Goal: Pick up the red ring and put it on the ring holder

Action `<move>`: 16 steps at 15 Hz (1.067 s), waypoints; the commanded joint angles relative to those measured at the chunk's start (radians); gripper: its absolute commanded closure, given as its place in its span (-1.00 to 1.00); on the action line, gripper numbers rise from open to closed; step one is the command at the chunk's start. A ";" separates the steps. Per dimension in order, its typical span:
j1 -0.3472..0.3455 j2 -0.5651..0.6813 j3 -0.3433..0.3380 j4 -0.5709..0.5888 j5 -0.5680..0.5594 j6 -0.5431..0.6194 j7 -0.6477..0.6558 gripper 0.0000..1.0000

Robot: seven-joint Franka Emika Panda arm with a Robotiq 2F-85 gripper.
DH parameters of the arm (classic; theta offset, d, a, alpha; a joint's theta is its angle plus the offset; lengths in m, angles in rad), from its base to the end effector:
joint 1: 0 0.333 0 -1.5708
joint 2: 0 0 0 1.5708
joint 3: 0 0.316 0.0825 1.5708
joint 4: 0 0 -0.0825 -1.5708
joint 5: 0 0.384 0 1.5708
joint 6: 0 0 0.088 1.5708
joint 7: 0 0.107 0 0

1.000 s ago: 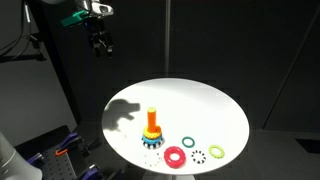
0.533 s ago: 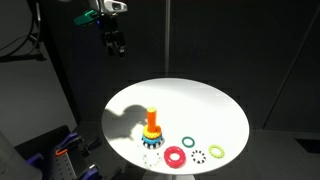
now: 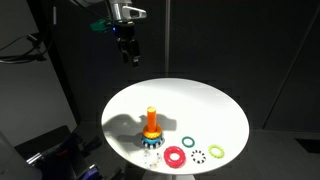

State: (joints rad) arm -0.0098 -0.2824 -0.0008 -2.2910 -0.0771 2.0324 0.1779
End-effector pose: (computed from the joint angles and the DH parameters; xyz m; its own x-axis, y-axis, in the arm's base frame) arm 0.4645 -0.0093 0.4667 0.9876 -0.1531 0.0346 -0.1551 -0.9858 0.0644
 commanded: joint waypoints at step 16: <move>-0.056 0.227 -0.089 0.000 0.047 0.218 -0.205 -1.00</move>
State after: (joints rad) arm -0.0585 -0.0555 -0.0970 -2.2929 -0.0311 2.2532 -0.0267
